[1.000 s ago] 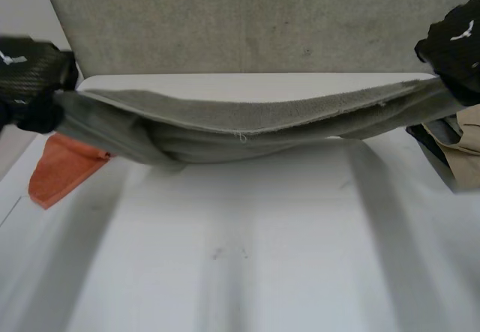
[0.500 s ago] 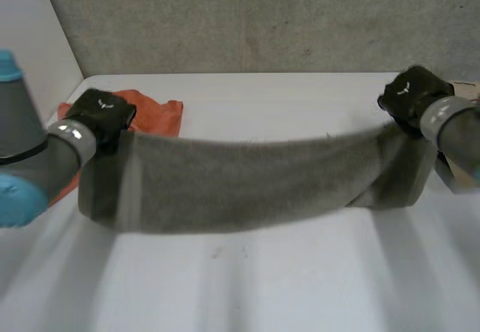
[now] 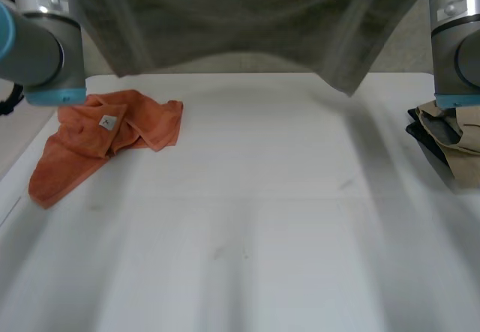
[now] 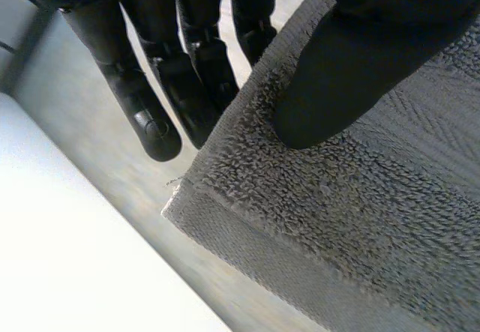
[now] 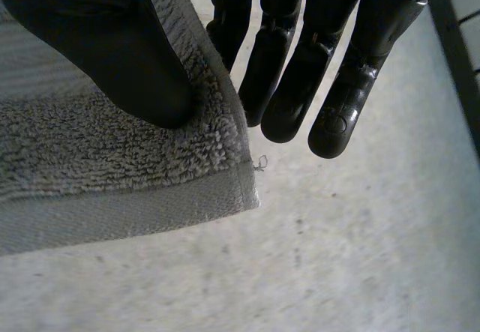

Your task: Fold the laundry.

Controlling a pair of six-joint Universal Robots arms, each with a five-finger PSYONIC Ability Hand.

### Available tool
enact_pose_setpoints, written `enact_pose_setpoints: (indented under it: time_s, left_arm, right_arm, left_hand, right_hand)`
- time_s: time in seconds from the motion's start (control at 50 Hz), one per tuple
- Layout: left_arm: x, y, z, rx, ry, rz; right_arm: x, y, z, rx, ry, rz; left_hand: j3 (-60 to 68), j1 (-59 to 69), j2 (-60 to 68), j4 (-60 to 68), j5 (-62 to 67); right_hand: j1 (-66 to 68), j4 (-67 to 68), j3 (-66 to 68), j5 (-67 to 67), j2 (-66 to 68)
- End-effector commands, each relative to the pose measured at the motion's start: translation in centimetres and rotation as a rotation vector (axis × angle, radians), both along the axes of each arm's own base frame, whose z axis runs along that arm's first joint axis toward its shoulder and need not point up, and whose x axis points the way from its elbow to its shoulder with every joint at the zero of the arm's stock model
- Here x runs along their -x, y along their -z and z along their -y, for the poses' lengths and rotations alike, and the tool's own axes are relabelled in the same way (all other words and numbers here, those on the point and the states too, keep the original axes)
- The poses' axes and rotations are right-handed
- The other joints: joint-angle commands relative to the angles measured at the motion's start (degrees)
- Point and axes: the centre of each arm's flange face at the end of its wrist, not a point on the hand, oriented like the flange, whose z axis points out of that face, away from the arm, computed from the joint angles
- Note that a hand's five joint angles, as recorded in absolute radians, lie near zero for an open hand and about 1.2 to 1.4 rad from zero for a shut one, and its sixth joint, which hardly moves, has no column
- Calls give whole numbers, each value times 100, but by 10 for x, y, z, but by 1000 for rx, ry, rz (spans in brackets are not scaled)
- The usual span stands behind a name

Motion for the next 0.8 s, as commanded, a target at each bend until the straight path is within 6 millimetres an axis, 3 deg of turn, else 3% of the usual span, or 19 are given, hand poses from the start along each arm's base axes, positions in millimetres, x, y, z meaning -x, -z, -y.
enact_pose_setpoints:
  time_s: [0.02, 0.12, 0.14, 0.22, 0.28, 0.34, 0.48, 0.58, 0.66, 0.74, 0.8]
  left_arm:
    - [-8, 89, -3, -309, 0, 65]
    - [-16, 151, -23, -504, -9, 116]
    - [-17, 158, -28, -530, -7, 123]
    - [-22, 188, -55, -640, 3, 161]
    - [-26, 198, -77, -696, 6, 178]
    - [-31, 198, -95, -726, 6, 190]
    - [-44, 172, -154, -831, 8, 242]
    - [-60, 156, -215, -1057, 9, 361]
    - [-68, 153, -241, -1197, 10, 422]
    - [-67, 154, -239, -1198, 7, 442]
    - [-64, 165, -228, -1207, 3, 451]
  right_arm:
    - [4, 43, -10, -238, -43, -1]
    - [8, 99, -20, -453, -46, -52]
    - [9, 118, -27, -530, -52, -73]
    - [11, 159, -46, -713, -74, -127]
    - [16, 179, -62, -844, -76, -162]
    - [22, 172, -75, -914, -71, -165]
    - [54, 143, -121, -1181, -10, -187]
    - [84, 126, -161, -1385, 68, -301]
    - [104, 126, -176, -1469, 107, -398]
    - [106, 131, -175, -1457, 102, -422]
    - [108, 137, -168, -1448, 107, -413]
  left_hand:
    - [1168, 1442, 1140, 1113, 1367]
    - [1168, 1442, 1140, 1113, 1367]
    - [1168, 1442, 1140, 1113, 1367]
    - [1168, 1442, 1140, 1113, 1367]
    - [1168, 1442, 1140, 1113, 1367]
    - [1168, 1442, 1140, 1113, 1367]
    - [1168, 1442, 1140, 1113, 1367]
    - [1168, 1442, 1140, 1113, 1367]
    - [1168, 1442, 1140, 1113, 1367]
    - [1168, 1442, 1140, 1113, 1367]
    - [1168, 1442, 1140, 1113, 1367]
  right_hand:
    - [2314, 1191, 1207, 1334, 1245]
    - [2314, 1191, 1207, 1334, 1245]
    - [2314, 1191, 1207, 1334, 1245]
    - [2314, 1191, 1207, 1334, 1245]
    - [2314, 1191, 1207, 1334, 1245]
    - [2314, 1191, 1207, 1334, 1245]
    - [2314, 1191, 1207, 1334, 1245]
    - [2314, 1191, 1207, 1334, 1245]
    - [2314, 1191, 1207, 1334, 1245]
    - [2314, 1191, 1207, 1334, 1245]
    - [2314, 1191, 1207, 1334, 1245]
